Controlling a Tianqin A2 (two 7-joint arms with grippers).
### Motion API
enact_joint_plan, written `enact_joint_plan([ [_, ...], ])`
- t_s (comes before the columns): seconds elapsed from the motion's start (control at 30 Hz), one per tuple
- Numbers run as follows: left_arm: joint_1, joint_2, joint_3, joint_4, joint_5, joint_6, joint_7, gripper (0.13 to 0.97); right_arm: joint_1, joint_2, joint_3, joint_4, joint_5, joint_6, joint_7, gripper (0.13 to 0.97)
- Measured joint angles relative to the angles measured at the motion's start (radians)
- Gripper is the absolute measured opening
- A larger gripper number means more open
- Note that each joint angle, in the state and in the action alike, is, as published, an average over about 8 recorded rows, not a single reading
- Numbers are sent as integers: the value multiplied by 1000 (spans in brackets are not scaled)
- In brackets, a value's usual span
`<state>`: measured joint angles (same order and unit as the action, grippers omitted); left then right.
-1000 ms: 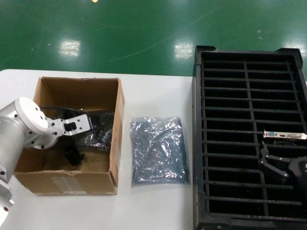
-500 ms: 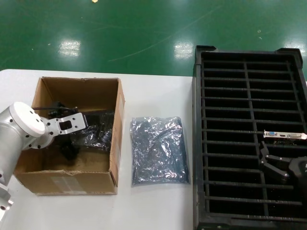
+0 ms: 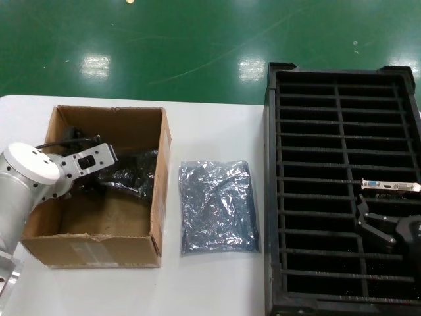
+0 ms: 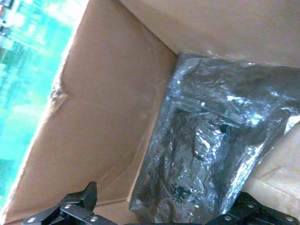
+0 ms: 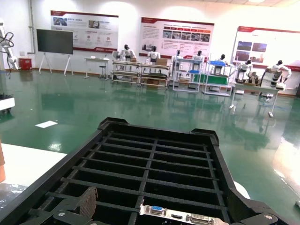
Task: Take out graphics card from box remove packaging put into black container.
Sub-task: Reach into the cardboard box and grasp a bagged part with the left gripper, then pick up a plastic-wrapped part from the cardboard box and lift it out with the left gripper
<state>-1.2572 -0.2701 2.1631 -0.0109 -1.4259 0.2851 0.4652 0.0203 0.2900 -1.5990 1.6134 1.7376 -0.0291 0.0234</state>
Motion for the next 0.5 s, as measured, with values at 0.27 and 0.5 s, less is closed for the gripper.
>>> enact_joint_plan([
  [0.27, 2, -1, -61, 1, -23, -18, 60, 810, 0, 0, 0, 0, 0, 0, 0, 966],
  [0.5, 1, -6, -65, 3, -1, 0, 46, 663, 0, 0, 0, 0, 0, 0, 0, 966],
])
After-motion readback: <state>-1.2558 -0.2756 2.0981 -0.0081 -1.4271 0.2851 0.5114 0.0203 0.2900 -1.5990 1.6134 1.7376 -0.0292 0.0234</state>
